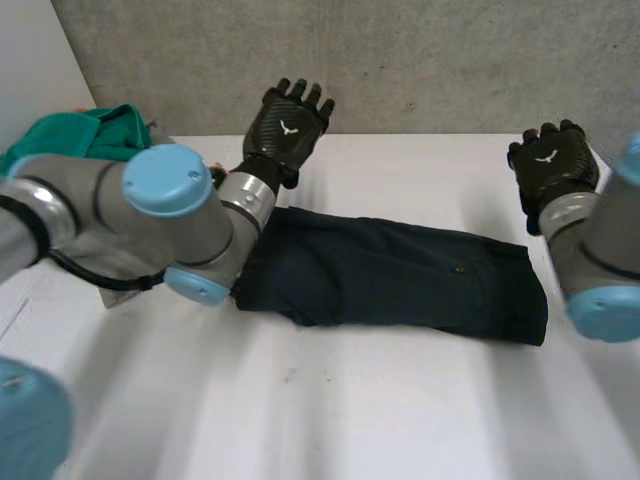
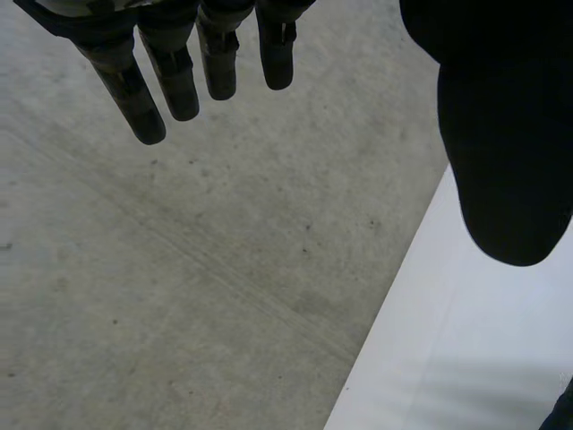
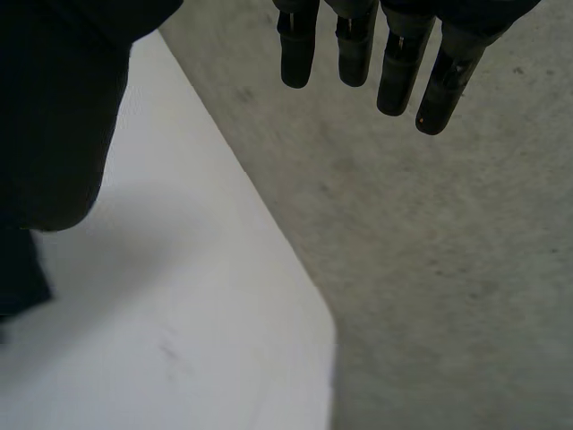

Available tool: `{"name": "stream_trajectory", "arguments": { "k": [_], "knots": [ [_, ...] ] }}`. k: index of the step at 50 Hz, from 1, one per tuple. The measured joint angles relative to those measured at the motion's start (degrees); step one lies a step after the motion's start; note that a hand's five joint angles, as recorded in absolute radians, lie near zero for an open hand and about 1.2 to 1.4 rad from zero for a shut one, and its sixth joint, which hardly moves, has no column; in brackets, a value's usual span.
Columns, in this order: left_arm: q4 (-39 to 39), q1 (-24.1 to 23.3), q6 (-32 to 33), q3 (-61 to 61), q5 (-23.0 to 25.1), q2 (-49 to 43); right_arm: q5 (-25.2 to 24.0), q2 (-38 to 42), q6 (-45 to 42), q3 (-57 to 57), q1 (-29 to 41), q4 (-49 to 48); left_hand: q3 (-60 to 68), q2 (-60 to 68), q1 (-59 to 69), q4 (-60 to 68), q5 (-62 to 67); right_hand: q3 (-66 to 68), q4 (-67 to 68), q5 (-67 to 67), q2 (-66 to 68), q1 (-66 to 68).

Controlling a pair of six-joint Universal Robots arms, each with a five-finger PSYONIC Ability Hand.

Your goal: Fold the laundry.

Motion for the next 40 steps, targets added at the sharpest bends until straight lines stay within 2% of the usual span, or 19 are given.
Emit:
{"name": "stream_trajectory", "arguments": {
  "k": [7,11,14,20,23,26,27,28,29,36,40],
  "knots": [
    [-0.4,-0.7,-3.5,-18.4,-0.6,12.9,-11.6,-7.4,13.3,7.9,-5.8,18.5,0.0,0.0,0.0,0.0,0.0,4.2,2.7,2.8,3.7,2.0],
    [-0.5,-1.0,-5.7,-25.9,-0.6,16.7,-15.8,-8.4,17.0,13.1,-9.1,21.2,0.0,0.0,0.0,0.0,0.0,4.2,2.8,3.0,3.7,2.0],
    [-0.6,-1.1,-7.0,-29.5,-0.6,18.1,-17.7,-8.5,17.9,17.0,-10.9,18.9,0.0,0.0,0.0,0.0,0.0,4.3,2.8,3.1,3.7,2.0],
    [-0.7,-1.2,-7.9,-32.3,-0.6,18.4,-18.8,-7.2,18.1,21.4,-11.7,11.1,0.0,0.0,0.0,0.0,0.0,4.9,3.0,3.5,3.9,2.3],
    [-0.7,-1.1,-8.0,-32.5,-0.7,18.2,-18.6,-5.7,17.9,22.0,-11.5,8.2,0.0,0.0,0.0,0.0,0.0,10.4,8.9,8.3,9.6,8.3],
    [-0.7,-1.1,-7.9,-32.5,-0.7,18.2,-18.3,-4.1,17.6,22.1,-11.4,5.7,0.0,0.0,0.0,0.0,0.0,22.7,20.2,18.7,22.2,17.7],
    [-0.8,-1.1,-7.9,-32.4,-0.7,18.2,-18.1,-3.2,17.4,22.0,-11.5,4.1,0.0,0.0,0.0,0.0,0.0,42.8,41.4,38.2,42.9,31.7],
    [-0.8,-1.1,-7.9,-32.4,-0.7,18.2,-18.1,-3.1,17.4,22.0,-11.5,3.8,0.0,0.0,0.0,0.0,0.0,42.8,41.4,38.2,42.9,31.7],
    [-0.8,-1.0,-7.9,-32.5,-0.8,18.3,-17.9,-2.7,17.3,21.9,-11.6,2.7,0.0,0.0,0.0,0.0,0.0,52.3,51.4,48.0,53.0,39.0],
    [-0.8,-1.0,-7.8,-32.8,-0.8,19.3,-17.4,-4.6,14.8,21.9,-12.8,0.7,0.0,0.0,0.0,0.0,0.0,55.1,54.5,51.0,54.9,42.3],
    [-0.9,-0.9,-7.8,-33.6,-1.0,20.8,-17.2,-8.1,7.5,22.1,-14.9,2.2,0.0,0.0,0.0,0.0,0.0,55.1,54.5,51.3,54.9,43.2]
  ]
}}
